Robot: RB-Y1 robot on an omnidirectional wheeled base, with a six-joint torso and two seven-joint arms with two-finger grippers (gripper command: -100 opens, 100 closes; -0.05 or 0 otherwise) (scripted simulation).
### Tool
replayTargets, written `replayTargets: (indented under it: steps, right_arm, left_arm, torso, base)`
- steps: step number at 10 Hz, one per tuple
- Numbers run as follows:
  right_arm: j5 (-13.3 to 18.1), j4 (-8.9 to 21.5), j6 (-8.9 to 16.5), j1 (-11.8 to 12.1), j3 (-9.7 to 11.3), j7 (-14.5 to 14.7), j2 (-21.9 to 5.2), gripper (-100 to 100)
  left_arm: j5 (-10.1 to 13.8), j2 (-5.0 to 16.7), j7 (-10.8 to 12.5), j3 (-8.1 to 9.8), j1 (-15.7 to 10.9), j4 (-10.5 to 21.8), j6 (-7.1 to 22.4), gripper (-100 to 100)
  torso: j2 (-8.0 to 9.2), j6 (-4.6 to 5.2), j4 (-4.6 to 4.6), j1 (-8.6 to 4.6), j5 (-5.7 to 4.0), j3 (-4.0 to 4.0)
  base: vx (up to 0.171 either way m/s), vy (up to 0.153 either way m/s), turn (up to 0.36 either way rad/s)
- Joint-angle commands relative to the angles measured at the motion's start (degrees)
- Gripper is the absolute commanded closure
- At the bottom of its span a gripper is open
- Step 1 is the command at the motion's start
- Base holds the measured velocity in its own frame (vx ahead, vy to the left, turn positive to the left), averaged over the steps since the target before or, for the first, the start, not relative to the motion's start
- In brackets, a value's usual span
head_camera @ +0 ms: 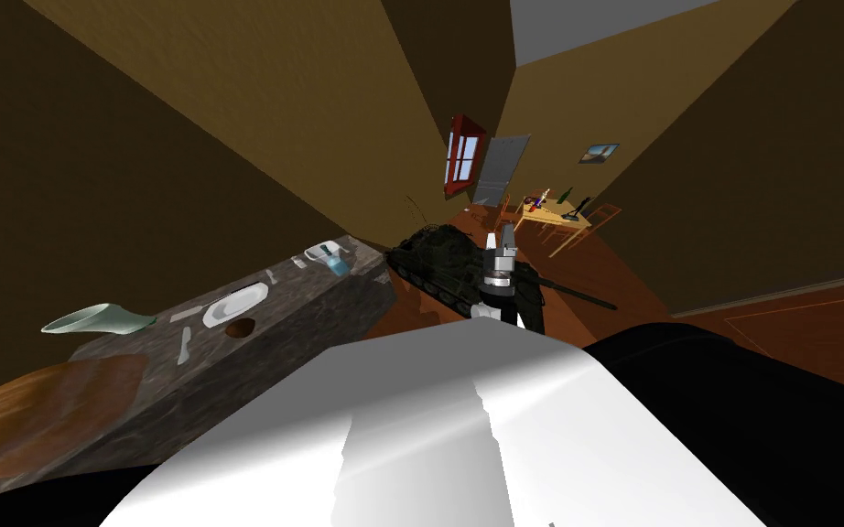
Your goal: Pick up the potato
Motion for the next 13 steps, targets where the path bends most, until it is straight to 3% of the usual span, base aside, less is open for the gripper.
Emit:
replayTargets:
  steps: [1, 2, 3, 4, 5, 6, 7, 8, 9, 10, 13]
  right_arm:
    - [0.00, 0.00, 0.00, 0.00, 0.00, 0.00, 0.00, 0]
    - [0.00, 0.00, 0.00, 0.00, 0.00, 0.00, 0.00, 0]
    - [0.00, 0.00, 0.00, 0.00, 0.00, 0.00, 0.00, 0]
    - [0.00, 0.00, 0.00, 0.01, 0.00, 0.00, 0.00, 0]
    - [0.00, 0.00, 0.00, 0.00, 0.00, 0.00, 0.00, 0]
    - [0.00, 0.00, 0.00, 0.01, -0.01, 0.00, 0.00, 0]
    - [0.00, 0.00, 0.00, 0.00, 0.00, 0.00, 0.00, 0]
    - [0.00, 0.00, 0.00, 0.01, -0.01, 0.00, -0.01, 0]
    - [0.00, 0.00, 0.00, 0.01, -0.01, 0.00, -0.01, 0]
    - [0.00, 0.00, 0.00, 0.01, -0.01, 0.00, -0.01, 0]
    - [0.00, 0.00, 0.00, 0.01, -0.01, 0.00, -0.01, 0]
  left_arm:
    - [0.93, 2.86, -0.49, -0.90, 0.38, 0.26, 0.43, -100]
    - [2.42, 4.31, -0.96, -3.01, 0.26, 1.65, 1.11, -100]
    - [2.42, 5.58, -0.96, -3.01, 0.26, 1.65, 1.11, -100]
    - [3.80, 7.71, -1.49, -5.01, 0.09, 3.03, 1.83, -100]
    - [3.80, 9.50, -1.49, -5.01, 0.09, 3.03, 1.83, -100]
    - [5.07, 11.33, -2.06, -6.89, -0.13, 4.39, 2.57, -100]
    - [5.07, 12.64, -2.06, -6.89, -0.13, 4.39, 2.57, -100]
    - [6.25, 14.74, -2.66, -8.65, -0.40, 5.74, 3.34, -100]
    - [6.25, 15.68, -2.66, -8.65, -0.40, 5.74, 3.34, -100]
    - [7.32, 17.63, -3.29, -10.28, -0.71, 7.06, 4.11, -100]
    - [8.29, 21.41, -3.93, -11.78, -1.05, 8.34, 4.88, -100]
  torso:
    - [0.00, 0.00, 0.00, 0.00, 0.00, 0.00]
    - [-0.01, -0.02, 0.00, 0.03, 0.00, 0.00]
    - [-0.01, 0.00, 0.00, -0.01, 0.00, -0.01]
    - [-0.02, -0.02, 0.00, 0.04, 0.00, -0.01]
    - [-0.04, 0.00, 0.00, 0.06, 0.01, -0.02]
    - [-0.05, -0.02, 0.00, 0.10, 0.02, -0.02]
    - [-0.07, 0.01, -0.01, 0.11, 0.02, -0.04]
    - [-0.07, -0.04, -0.01, 0.14, 0.03, -0.03]
    - [-0.07, -0.01, -0.01, 0.15, 0.03, -0.04]
    - [-0.08, -0.02, -0.01, 0.17, 0.04, -0.04]
    - [-0.12, -0.01, -0.02, 0.23, 0.05, -0.06]
  base:
    - [-0.012, -0.045, -0.088]
    - [-0.011, -0.056, -0.169]
    - [-0.013, -0.045, -0.086]
    - [-0.007, -0.040, -0.130]
    - [-0.004, -0.030, -0.083]
    - [0.000, -0.030, -0.165]
    - [0.002, -0.017, -0.060]
    - [0.003, -0.017, -0.113]
    - [0.004, -0.010, -0.066]
    - [0.010, -0.007, -0.110]
    - [0.013, 0.006, -0.085]
